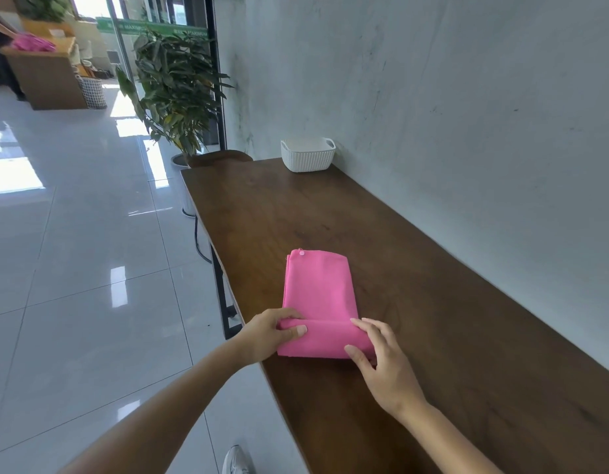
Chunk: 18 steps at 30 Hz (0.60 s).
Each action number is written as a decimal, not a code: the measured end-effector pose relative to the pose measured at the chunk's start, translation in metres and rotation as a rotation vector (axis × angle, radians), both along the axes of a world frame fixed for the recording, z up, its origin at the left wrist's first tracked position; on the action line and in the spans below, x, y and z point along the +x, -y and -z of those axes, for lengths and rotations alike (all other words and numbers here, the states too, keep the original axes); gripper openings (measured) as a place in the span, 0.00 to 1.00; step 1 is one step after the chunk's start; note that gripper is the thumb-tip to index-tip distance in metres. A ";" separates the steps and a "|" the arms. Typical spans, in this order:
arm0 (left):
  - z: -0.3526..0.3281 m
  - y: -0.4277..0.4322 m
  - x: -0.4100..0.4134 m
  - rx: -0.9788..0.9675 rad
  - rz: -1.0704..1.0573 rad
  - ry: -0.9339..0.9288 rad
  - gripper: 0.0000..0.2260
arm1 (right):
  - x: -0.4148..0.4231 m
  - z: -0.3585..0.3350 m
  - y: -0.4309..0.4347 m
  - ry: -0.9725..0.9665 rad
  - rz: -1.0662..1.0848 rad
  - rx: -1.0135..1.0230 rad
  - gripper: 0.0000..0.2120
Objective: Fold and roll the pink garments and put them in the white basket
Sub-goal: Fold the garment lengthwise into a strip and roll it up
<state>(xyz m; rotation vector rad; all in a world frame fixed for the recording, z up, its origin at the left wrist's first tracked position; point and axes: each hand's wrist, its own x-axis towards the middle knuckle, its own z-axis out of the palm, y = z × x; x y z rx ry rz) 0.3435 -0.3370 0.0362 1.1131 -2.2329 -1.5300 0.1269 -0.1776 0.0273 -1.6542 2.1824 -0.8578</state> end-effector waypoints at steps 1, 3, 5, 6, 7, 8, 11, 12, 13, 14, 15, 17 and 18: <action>-0.001 0.000 0.000 0.019 0.002 0.005 0.12 | -0.001 0.000 0.001 0.031 0.011 0.007 0.28; -0.005 -0.003 -0.002 0.055 -0.021 0.018 0.14 | -0.002 0.000 0.003 0.094 0.029 0.026 0.26; -0.004 -0.006 -0.006 0.046 -0.100 0.016 0.15 | -0.005 -0.001 0.008 0.136 0.037 0.050 0.27; -0.002 -0.009 -0.009 0.006 -0.152 0.016 0.15 | -0.006 -0.002 0.011 0.151 0.041 0.065 0.27; 0.000 -0.012 -0.011 -0.050 -0.202 0.023 0.15 | -0.008 -0.003 0.014 0.165 0.045 0.084 0.27; 0.002 -0.015 -0.014 -0.110 -0.247 0.034 0.15 | -0.009 -0.005 0.017 0.181 0.050 0.104 0.27; 0.008 -0.025 -0.018 -0.217 -0.334 0.014 0.19 | -0.012 -0.011 0.026 0.225 0.065 0.159 0.27; 0.009 -0.027 -0.018 -0.251 -0.345 -0.007 0.19 | -0.013 -0.013 0.029 0.227 0.067 0.174 0.27; 0.009 -0.029 -0.017 -0.304 -0.346 -0.027 0.17 | -0.015 -0.015 0.033 0.220 0.069 0.188 0.27; 0.009 -0.029 -0.017 -0.374 -0.342 -0.039 0.15 | -0.016 -0.016 0.036 0.214 0.070 0.200 0.27; 0.008 -0.030 -0.016 -0.453 -0.335 -0.047 0.13 | -0.017 -0.018 0.040 0.211 0.071 0.209 0.26; 0.007 -0.031 -0.015 -0.557 -0.309 -0.042 0.12 | -0.020 -0.020 0.048 0.203 0.079 0.232 0.26; 0.007 -0.031 -0.015 -0.577 -0.287 -0.024 0.14 | -0.021 -0.022 0.051 0.197 0.085 0.247 0.25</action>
